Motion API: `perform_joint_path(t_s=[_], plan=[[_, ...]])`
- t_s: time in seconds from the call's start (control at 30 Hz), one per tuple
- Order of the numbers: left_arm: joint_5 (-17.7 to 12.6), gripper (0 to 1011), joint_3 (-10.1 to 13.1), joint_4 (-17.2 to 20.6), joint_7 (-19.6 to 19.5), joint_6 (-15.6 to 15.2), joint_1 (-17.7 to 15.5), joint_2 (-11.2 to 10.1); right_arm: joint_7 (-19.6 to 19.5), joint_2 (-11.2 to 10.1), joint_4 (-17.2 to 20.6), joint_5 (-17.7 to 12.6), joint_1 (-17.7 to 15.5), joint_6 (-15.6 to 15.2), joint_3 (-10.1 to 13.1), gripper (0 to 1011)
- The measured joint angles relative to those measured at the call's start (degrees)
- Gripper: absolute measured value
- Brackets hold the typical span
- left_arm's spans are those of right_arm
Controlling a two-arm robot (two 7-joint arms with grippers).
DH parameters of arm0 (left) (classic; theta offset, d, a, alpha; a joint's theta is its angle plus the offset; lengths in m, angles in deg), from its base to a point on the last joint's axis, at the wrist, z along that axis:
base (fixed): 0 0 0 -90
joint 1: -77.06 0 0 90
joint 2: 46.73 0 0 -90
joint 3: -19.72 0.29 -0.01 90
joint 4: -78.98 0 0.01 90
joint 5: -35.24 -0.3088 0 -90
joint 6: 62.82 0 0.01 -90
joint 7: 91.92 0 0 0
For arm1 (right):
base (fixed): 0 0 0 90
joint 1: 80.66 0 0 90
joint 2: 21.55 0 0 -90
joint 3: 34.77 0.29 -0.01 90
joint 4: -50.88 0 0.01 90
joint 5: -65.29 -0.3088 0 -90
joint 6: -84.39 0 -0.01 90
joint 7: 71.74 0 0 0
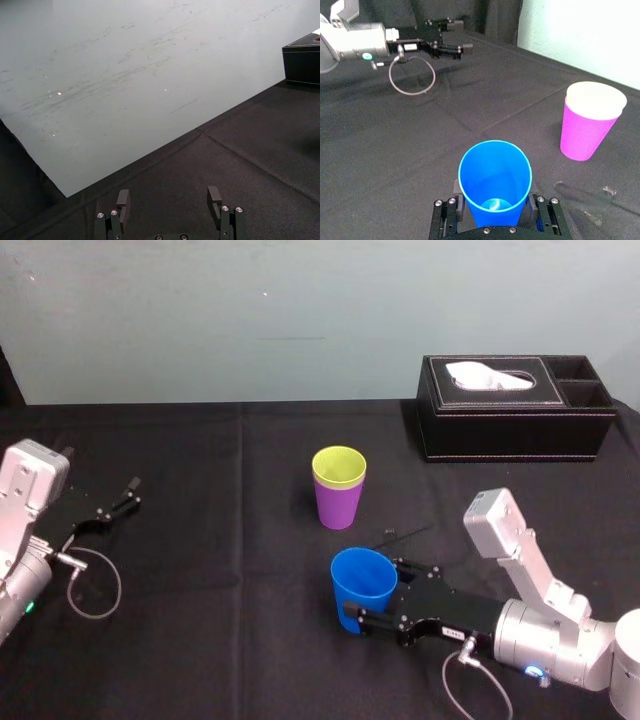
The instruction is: Stack the three plastic cups sequentially using one hand.
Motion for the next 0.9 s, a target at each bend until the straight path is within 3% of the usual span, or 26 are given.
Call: perform_joint_path(t_s=[0.47,0.9], plan=[[0.0,1010,0.0,0.0,0.0,0.0,0.0,0.0,-0.3,-1.5,5.6,-3.2,0.5,-1.8,2.3,718],[0.0,1010,0.0,0.0,0.0,0.0,0.0,0.0,-2.1,-1.3,7.1,-4.3,5.7,-3.8,3.3,718]])
